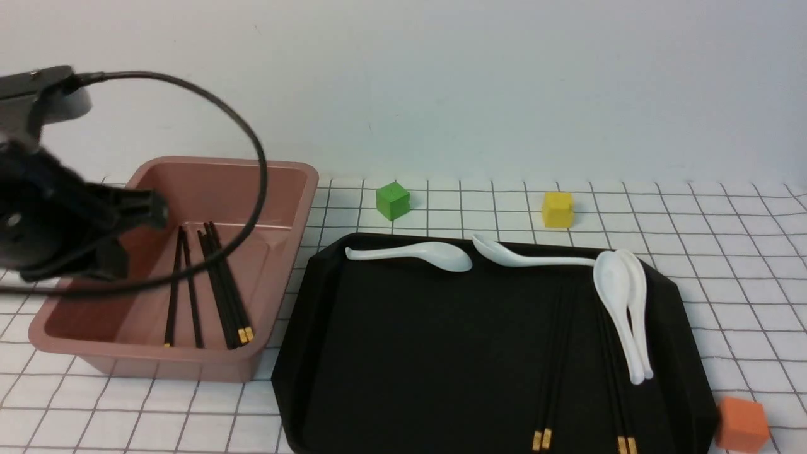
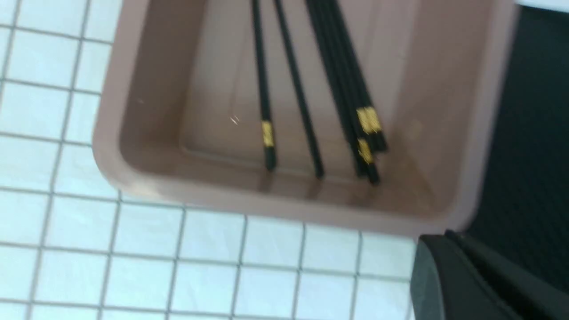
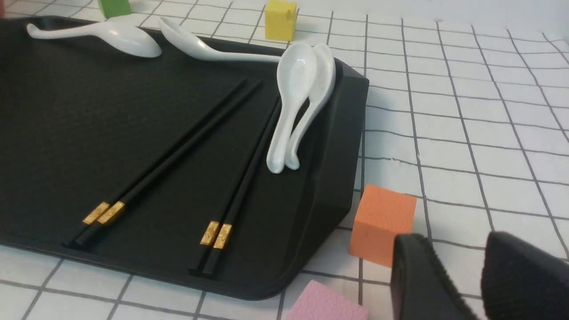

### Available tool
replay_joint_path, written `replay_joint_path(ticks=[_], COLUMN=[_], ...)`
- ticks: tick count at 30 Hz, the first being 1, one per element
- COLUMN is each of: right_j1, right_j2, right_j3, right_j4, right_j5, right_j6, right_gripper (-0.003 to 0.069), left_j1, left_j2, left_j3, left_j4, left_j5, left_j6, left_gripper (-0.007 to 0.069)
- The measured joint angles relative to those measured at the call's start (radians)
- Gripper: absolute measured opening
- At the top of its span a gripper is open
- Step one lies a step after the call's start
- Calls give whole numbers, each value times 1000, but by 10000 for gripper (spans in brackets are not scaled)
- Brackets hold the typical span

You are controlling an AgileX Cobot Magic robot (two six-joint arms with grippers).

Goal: On white black tablecloth take chopsticks from black tray and put them in box.

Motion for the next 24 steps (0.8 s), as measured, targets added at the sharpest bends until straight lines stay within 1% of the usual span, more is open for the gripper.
replay_joint_path(ticks=[2,4,5,6,9,13,17,24], right_j1=[0,0,0,0,0,0,0,0], right_j2=[0,0,0,0,0,0,0,0], right_j3=[0,0,0,0,0,0,0,0], right_j4=[0,0,0,0,0,-1,-1,-1], right_j5=[0,0,0,0,0,0,0,0], right_j6=[0,0,0,0,0,0,0,0], right_gripper=[240,240,240,240,240,240,240,240], left_j1=[0,0,0,0,0,0,0,0], left_j2=[-126,-281,-293,-382,-488,-554,-568,-568], left_j3=[130,309,324,434,575,655,671,672], left_j4=[-46,-146,-146,-225,-308,-388,-440,-454], left_j5=[-97,-250,-262,-345,-431,-514,-560,-567], left_j6=[22,74,74,133,221,263,265,265], left_gripper=[-13,-13,-13,-13,-13,-13,-13,-13])
